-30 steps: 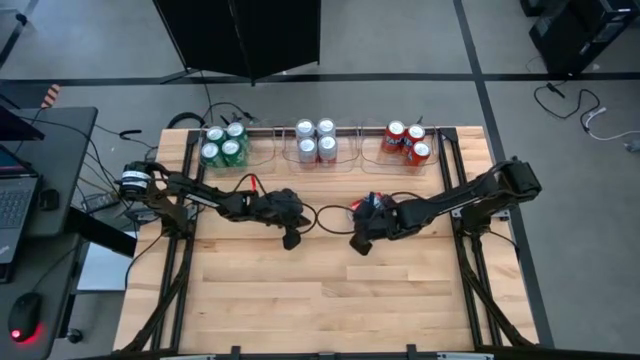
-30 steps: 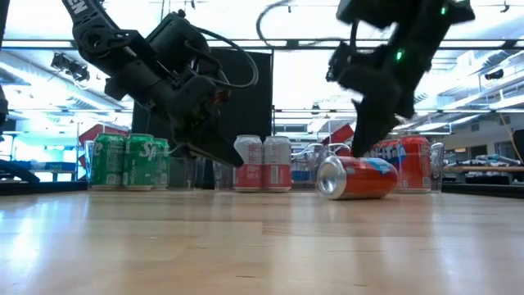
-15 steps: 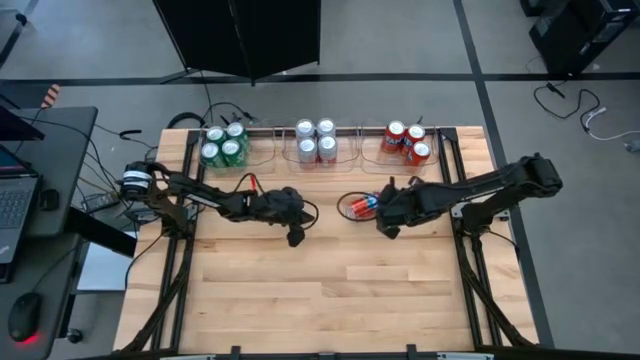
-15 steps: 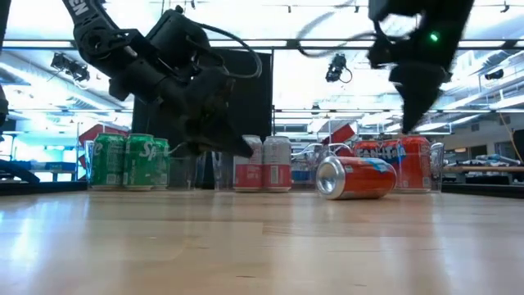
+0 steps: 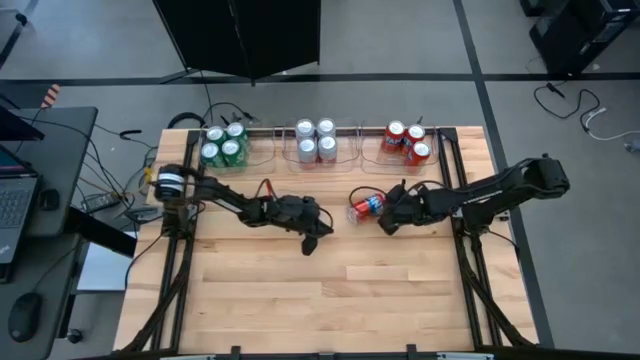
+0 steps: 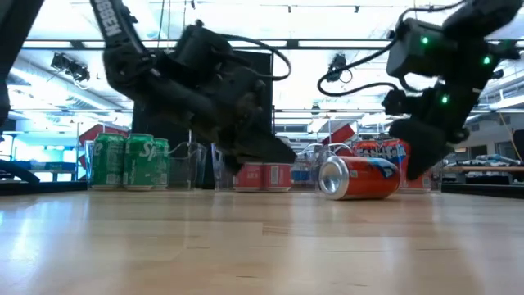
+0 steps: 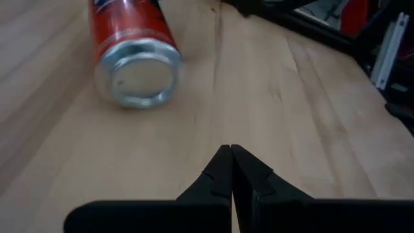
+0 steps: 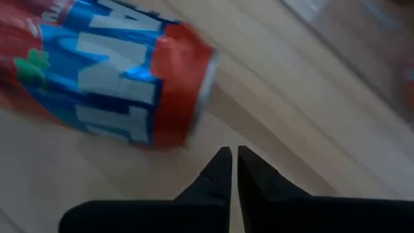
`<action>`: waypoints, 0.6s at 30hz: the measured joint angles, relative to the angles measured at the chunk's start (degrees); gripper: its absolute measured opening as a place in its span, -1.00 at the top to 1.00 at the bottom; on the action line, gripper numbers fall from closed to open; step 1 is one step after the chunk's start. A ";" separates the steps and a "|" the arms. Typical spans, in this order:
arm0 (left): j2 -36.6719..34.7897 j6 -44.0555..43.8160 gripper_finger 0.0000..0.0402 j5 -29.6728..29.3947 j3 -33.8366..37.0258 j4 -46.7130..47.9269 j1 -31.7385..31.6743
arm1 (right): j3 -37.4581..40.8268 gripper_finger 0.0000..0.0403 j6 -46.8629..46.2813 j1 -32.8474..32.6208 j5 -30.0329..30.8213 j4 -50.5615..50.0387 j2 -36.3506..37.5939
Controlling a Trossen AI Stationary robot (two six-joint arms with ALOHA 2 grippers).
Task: Sort soda cans
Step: Put the red soda can into the top right transparent bin
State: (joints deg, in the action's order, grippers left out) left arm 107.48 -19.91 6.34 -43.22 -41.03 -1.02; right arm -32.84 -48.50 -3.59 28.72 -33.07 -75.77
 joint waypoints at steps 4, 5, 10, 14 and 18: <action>4.48 0.20 1.00 -0.19 -4.30 0.11 -0.33 | 4.28 0.99 3.68 0.69 -1.43 12.09 0.02; 5.44 0.19 1.00 -0.22 -5.11 0.07 -0.53 | 4.87 0.99 4.51 0.70 -1.85 14.68 0.02; 9.21 -0.36 1.00 -0.72 -7.09 0.30 -1.35 | 5.88 1.00 8.91 0.14 -4.83 25.07 0.02; 10.49 -0.51 1.00 -2.66 -7.23 0.05 -1.57 | 5.88 1.00 12.57 -0.68 -6.45 32.74 0.02; 10.67 -0.02 1.00 -3.16 -7.23 0.02 -1.55 | 5.86 1.00 14.50 -0.92 -7.42 37.18 0.02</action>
State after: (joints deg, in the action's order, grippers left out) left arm 118.15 -19.92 3.18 -50.46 -41.00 -2.57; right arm -26.98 -34.00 -4.51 21.30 4.12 -75.75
